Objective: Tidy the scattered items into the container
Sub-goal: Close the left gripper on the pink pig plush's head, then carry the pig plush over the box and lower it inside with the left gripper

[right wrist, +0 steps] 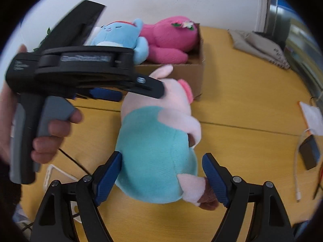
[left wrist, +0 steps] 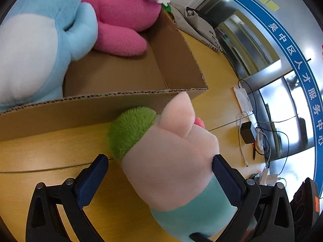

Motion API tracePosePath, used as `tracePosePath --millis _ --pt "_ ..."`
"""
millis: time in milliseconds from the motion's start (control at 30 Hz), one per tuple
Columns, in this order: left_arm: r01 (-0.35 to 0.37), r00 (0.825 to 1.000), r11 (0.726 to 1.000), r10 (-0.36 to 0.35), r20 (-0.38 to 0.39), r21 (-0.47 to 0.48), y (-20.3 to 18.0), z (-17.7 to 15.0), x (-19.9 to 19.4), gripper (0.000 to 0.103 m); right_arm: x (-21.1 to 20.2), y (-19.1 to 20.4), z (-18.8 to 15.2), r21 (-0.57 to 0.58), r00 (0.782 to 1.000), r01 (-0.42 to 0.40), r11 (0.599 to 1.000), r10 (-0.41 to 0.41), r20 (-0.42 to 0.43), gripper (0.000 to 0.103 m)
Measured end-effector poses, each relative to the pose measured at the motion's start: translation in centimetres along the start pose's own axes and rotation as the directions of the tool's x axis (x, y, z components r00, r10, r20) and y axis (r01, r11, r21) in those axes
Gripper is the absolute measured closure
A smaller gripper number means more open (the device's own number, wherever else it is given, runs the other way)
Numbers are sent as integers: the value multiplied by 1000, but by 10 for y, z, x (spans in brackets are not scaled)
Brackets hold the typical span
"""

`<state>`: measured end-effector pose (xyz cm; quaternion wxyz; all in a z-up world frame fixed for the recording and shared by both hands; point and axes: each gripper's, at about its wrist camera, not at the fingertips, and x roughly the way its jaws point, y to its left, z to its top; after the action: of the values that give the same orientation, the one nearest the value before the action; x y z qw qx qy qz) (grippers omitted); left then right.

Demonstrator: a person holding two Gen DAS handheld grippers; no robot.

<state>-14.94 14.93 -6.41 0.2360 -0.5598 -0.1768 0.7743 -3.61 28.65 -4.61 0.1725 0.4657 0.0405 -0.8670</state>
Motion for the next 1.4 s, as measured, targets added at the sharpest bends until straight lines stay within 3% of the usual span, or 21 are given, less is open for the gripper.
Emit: tracePosePath --millis 100,233,433,567,733,967,1067,1167,1400 --pt "41 999 999 -41 -14 5 0 0 4 16 6 2 -2 0 1000 -4 1000 4 -14 25" --pt "42 999 998 -41 -17 41 -9 -2 1 28 3 -2 -3 18 999 -31 999 31 -8 40" --pt "15 1000 995 -17 26 95 -25 -7 -21 33 -6 4 -10 32 999 -44 999 43 26 49" --pt "3 993 986 -24 119 169 -51 2 -65 33 -28 11 2 26 993 -59 998 56 108 49" --pt "-15 965 966 -53 257 257 -80 35 -134 33 -63 18 47 -14 967 -56 998 57 246 49" --pt "-96 935 952 -14 354 290 -83 112 -170 33 -97 27 115 -61 907 -50 997 71 414 49" --pt "-130 932 949 19 361 286 -71 143 -164 33 -78 22 145 -55 901 -75 996 91 424 49" --pt "-147 939 951 46 341 274 -50 168 -139 32 -48 15 163 -35 909 -107 994 112 402 49" --pt "-136 975 971 96 198 196 16 183 -51 32 40 -2 166 36 957 -134 990 120 263 49"
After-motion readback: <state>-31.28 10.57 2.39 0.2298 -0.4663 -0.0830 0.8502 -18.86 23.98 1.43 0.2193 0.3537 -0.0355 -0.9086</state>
